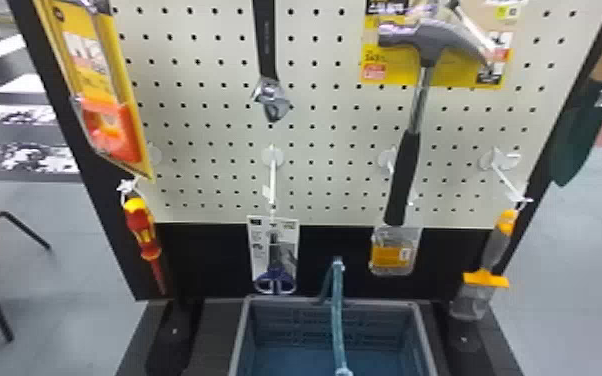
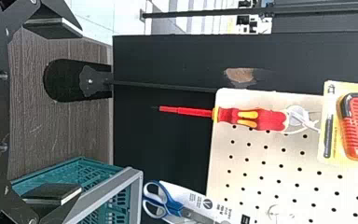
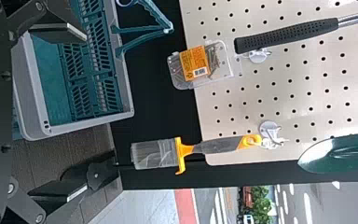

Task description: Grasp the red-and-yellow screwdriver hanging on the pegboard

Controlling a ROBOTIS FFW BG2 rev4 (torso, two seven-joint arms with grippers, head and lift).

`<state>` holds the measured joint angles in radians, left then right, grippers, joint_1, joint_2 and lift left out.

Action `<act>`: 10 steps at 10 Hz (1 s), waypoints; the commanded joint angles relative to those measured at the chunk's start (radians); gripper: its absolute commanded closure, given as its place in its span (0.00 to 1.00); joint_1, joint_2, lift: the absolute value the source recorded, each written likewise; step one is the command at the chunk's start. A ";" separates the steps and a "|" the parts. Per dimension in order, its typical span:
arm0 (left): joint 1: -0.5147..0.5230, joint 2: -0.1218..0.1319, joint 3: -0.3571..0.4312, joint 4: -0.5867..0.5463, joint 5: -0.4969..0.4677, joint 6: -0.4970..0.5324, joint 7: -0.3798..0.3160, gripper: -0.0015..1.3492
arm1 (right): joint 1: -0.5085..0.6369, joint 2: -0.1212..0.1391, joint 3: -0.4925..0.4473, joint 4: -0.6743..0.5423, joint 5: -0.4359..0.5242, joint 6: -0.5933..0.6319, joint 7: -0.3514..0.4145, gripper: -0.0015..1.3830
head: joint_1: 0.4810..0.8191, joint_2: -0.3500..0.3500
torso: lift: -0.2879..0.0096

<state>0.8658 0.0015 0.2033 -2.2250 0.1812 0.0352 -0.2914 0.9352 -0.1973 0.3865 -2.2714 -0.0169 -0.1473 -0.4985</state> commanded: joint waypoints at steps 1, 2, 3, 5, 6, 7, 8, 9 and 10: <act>-0.002 -0.004 -0.001 0.000 0.000 -0.001 0.000 0.10 | 0.000 -0.001 0.000 0.000 0.000 0.000 0.000 0.13 | 0.20 0.50 | 0.63; -0.002 -0.004 -0.001 0.000 -0.003 0.000 0.000 0.10 | 0.002 -0.001 0.000 0.000 0.000 0.000 0.000 0.13 | 0.20 0.50 | 0.63; -0.002 -0.004 -0.001 0.000 -0.003 0.000 0.000 0.10 | 0.002 -0.001 0.000 0.000 0.000 0.000 0.000 0.13 | 0.20 0.50 | 0.63; -0.002 -0.004 -0.001 0.000 -0.003 0.002 0.000 0.10 | 0.002 -0.001 0.000 0.000 0.000 0.000 0.000 0.13 | 0.20 0.50 | 0.63; -0.008 -0.004 0.001 0.000 -0.002 0.008 -0.003 0.10 | 0.002 -0.001 0.000 0.000 -0.002 0.000 0.000 0.13 | 0.20 0.50 | 0.63; -0.030 -0.004 0.008 0.000 -0.009 0.023 -0.018 0.10 | 0.002 -0.001 0.000 0.000 -0.002 0.000 0.000 0.13 | 0.20 0.50 | 0.63; -0.056 -0.004 0.015 -0.002 -0.016 0.034 -0.029 0.10 | 0.002 -0.001 0.000 0.000 -0.002 0.000 0.000 0.13 | 0.20 0.50 | 0.63; -0.084 -0.004 0.025 0.000 -0.019 0.046 -0.040 0.10 | 0.002 -0.001 0.000 0.000 -0.002 0.000 0.000 0.13 | 0.20 0.50 | 0.63; -0.114 0.002 0.039 0.000 -0.028 0.057 -0.061 0.10 | 0.002 -0.001 0.000 0.000 -0.002 0.000 0.000 0.13 | 0.20 0.50 | 0.63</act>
<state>0.7718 0.0019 0.2337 -2.2253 0.1593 0.0852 -0.3505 0.9369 -0.1979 0.3865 -2.2716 -0.0184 -0.1473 -0.4985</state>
